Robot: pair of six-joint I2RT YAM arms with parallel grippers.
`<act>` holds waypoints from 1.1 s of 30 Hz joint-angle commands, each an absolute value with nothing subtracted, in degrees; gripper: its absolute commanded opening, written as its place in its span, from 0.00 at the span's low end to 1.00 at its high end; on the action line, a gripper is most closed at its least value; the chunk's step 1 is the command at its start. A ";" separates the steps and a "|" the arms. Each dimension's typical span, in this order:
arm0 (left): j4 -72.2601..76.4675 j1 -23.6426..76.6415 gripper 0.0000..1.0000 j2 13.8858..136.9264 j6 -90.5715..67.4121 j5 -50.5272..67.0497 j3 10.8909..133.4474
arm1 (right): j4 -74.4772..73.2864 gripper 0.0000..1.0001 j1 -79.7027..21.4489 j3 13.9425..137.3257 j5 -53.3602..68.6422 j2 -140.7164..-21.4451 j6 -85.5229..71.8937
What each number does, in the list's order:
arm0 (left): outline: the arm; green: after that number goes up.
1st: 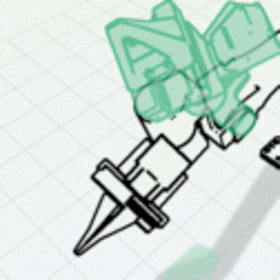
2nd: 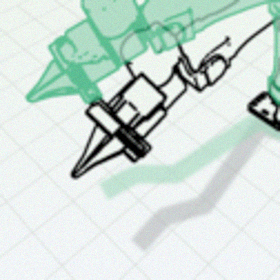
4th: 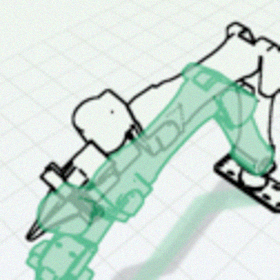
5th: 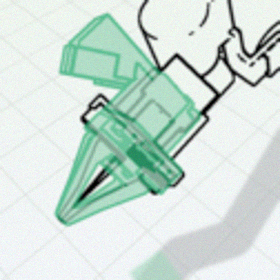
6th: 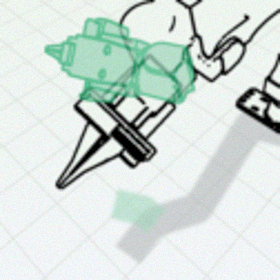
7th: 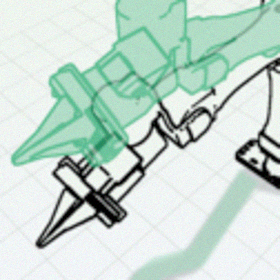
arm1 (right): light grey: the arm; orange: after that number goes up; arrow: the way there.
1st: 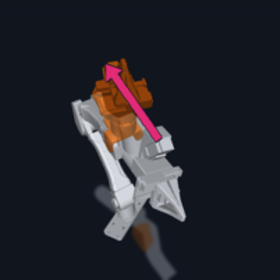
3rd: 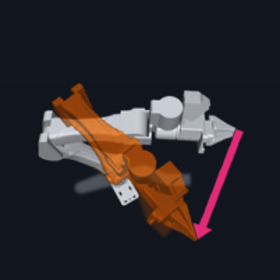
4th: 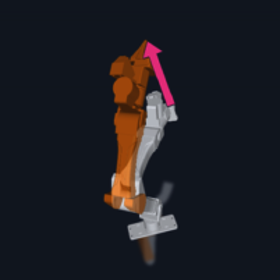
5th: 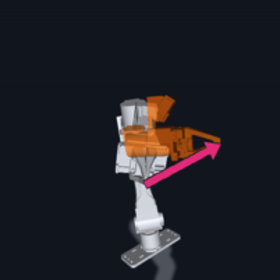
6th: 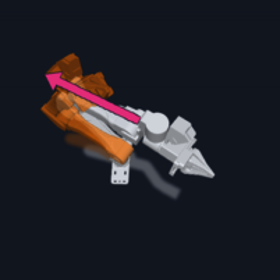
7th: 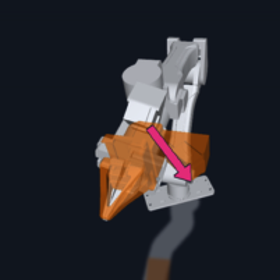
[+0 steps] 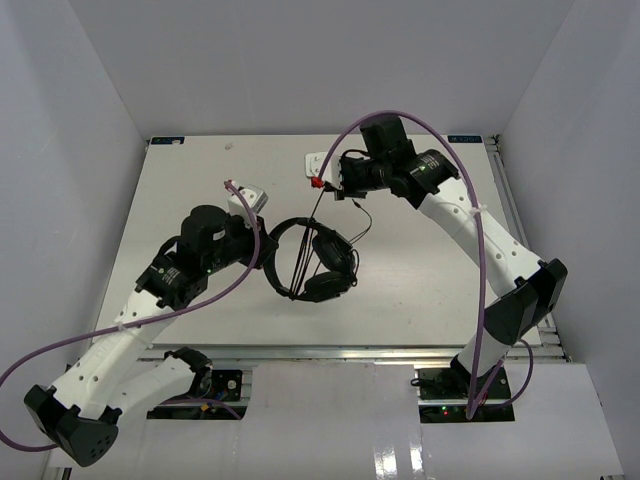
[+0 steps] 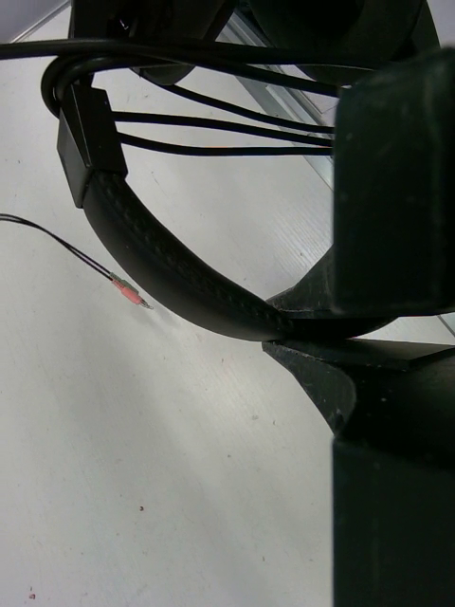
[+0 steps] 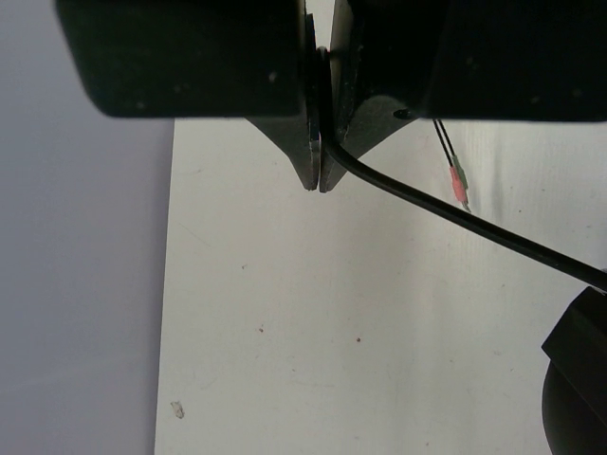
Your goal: Wrap the headphones
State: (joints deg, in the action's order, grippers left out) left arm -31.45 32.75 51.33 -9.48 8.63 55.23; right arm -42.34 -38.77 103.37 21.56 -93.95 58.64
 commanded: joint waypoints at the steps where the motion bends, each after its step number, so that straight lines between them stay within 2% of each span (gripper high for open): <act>1: -32.42 33.05 0.00 49.83 -9.40 14.02 59.08 | -39.56 0.08 -36.62 103.49 25.02 -93.07 56.14; 21: -33.25 33.05 0.00 51.78 -12.75 17.12 67.94 | -34.35 0.08 -30.95 90.46 46.62 -90.79 48.31; 26: -31.89 33.05 0.00 52.57 -14.83 18.88 69.03 | -24.95 0.08 -30.15 83.19 53.98 -89.20 40.46; 33: -31.38 33.05 0.00 55.37 -16.61 19.73 73.25 | -4.93 0.12 -30.15 71.35 57.04 -87.46 27.58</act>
State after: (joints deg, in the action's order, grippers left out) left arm -35.92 32.75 55.47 -13.52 15.93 67.68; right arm -20.72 -30.87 77.46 53.88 -89.36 38.02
